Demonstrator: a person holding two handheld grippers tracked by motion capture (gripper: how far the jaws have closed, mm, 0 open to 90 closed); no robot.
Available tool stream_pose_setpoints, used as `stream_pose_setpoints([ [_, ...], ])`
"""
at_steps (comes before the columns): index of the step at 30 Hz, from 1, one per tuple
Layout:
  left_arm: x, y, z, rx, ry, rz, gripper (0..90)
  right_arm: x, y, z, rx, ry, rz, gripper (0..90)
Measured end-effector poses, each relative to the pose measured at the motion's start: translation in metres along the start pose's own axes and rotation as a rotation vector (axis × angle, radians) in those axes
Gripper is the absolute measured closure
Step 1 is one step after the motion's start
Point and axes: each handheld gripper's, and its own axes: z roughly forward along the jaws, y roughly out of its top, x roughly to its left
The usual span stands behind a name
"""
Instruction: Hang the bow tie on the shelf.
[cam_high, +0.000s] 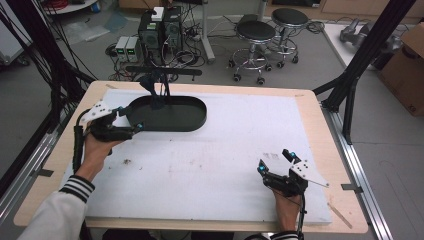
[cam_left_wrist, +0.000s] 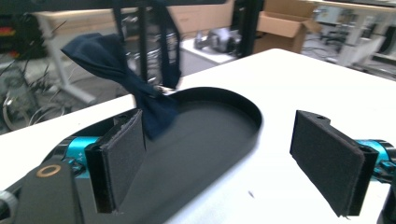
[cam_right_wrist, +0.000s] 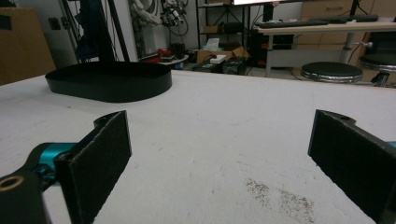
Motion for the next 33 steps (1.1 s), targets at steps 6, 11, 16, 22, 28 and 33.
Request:
stream_pose_setpoints([
  [6,-0.008,-0.027,-0.035,0.010,0.021,0.027,16.8,0.001,0.000,0.000,0.002,-0.008,-0.002,4.9],
  [11,-0.013,-0.054,-0.062,-0.029,0.042,-0.011,16.8,0.002,0.000,0.000,-0.001,-0.015,-0.015,4.9],
  [16,-0.017,-0.075,-0.079,-0.077,0.039,-0.025,16.2,0.003,0.000,0.000,-0.002,-0.024,-0.019,4.9],
  [22,-0.021,-0.086,-0.082,-0.158,0.052,-0.024,15.6,0.004,0.000,0.000,-0.001,-0.028,-0.025,4.9],
  [28,-0.021,-0.091,-0.083,-0.191,0.069,-0.036,15.6,0.004,-0.001,-0.001,-0.004,-0.029,-0.029,4.9],
  [33,-0.024,-0.092,-0.083,-0.194,0.075,-0.011,16.1,0.003,0.000,-0.001,-0.005,-0.021,-0.022,4.9],
])
